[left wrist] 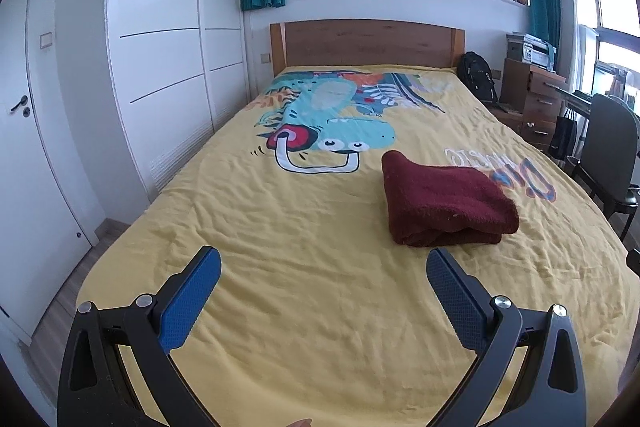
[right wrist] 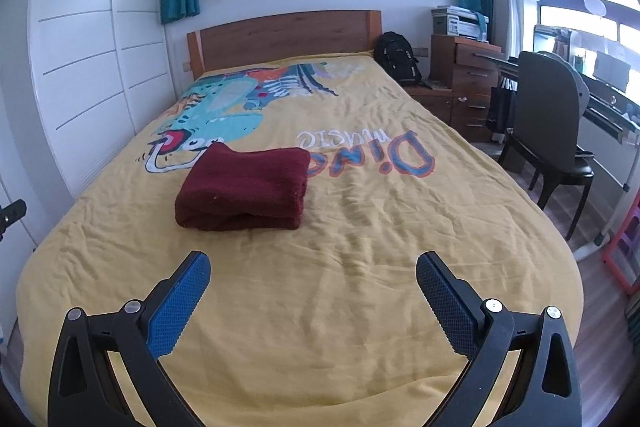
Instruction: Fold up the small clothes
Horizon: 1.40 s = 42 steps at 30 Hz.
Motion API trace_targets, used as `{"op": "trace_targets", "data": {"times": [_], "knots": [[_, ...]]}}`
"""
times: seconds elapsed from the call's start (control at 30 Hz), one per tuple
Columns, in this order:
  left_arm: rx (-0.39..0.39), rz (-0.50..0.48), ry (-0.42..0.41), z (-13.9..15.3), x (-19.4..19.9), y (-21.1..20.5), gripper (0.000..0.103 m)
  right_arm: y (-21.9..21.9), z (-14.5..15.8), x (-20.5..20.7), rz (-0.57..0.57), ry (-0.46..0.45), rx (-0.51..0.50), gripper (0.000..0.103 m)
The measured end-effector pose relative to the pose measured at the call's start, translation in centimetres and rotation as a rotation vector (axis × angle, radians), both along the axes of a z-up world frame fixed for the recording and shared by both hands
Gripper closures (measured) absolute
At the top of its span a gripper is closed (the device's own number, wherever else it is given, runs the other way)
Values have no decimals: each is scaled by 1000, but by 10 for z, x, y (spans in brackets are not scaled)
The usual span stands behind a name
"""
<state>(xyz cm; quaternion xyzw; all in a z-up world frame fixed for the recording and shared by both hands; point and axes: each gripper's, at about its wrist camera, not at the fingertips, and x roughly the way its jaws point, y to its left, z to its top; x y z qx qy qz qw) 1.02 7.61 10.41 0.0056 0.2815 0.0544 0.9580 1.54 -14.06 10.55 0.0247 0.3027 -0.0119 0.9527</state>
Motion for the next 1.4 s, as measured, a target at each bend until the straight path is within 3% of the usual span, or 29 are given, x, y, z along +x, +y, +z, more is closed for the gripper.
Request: {"op": "trace_targets", "data": {"times": [1.4], "knots": [[37, 6, -19, -1, -7, -1, 1, -5, -3, -6, 8, 10, -12, 0]]}}
